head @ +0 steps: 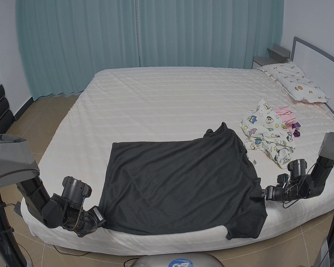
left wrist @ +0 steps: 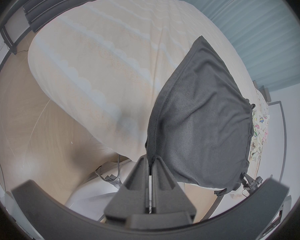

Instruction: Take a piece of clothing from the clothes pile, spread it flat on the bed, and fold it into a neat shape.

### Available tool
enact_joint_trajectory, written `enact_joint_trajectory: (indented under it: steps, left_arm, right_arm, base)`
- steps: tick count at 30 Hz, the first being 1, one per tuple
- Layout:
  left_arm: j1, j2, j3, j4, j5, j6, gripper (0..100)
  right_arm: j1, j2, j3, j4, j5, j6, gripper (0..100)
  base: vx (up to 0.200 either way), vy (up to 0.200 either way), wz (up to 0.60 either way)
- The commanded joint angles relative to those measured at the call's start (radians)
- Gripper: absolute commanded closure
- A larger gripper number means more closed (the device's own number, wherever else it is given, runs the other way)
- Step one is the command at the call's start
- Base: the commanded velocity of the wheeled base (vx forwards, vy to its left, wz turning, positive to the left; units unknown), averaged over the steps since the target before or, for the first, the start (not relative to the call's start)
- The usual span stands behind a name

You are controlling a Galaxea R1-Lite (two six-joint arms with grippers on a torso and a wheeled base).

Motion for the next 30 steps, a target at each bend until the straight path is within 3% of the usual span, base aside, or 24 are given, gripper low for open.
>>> enact_joint_trajectory:
  steps: [1, 11, 14, 18, 20, 27, 30]
  left_arm:
    - [0.000, 0.000, 0.000, -0.001, 0.000, 0.000, 100]
    - [0.002, -0.002, 0.002, -0.001, 0.000, 0.000, 100]
    - [0.002, -0.003, 0.002, -0.001, 0.002, 0.000, 100]
    - [0.009, -0.006, 0.000, -0.001, 0.003, 0.000, 100]
    - [0.026, -0.023, 0.000, -0.001, 0.002, 0.000, 100]
    - [0.040, -0.034, 0.000, 0.001, 0.002, 0.001, 100]
    - [0.048, -0.028, -0.008, -0.001, 0.000, 0.001, 100]
  right_arm:
    - [0.026, 0.035, -0.029, -0.004, -0.017, 0.000, 100]
    - [0.046, 0.024, -0.044, -0.007, -0.011, 0.021, 100]
    - [0.044, -0.003, -0.044, -0.012, -0.008, 0.066, 100]
    - [0.038, -0.022, -0.044, -0.024, 0.042, 0.101, 100]
    - [0.035, -0.023, -0.040, -0.067, 0.078, 0.121, 100]
    - [0.038, -0.011, -0.044, -0.191, 0.084, 0.176, 100]
    - [0.046, 0.032, -0.052, -0.321, 0.086, 0.230, 100]
  base:
    - [0.000, 0.000, 0.00]
    - [0.000, 0.000, 0.00]
    - [0.000, 0.000, 0.00]
    - [0.000, 0.000, 0.00]
    - [0.000, 0.000, 0.00]
    - [0.000, 0.000, 0.00]
    - [0.000, 0.000, 0.00]
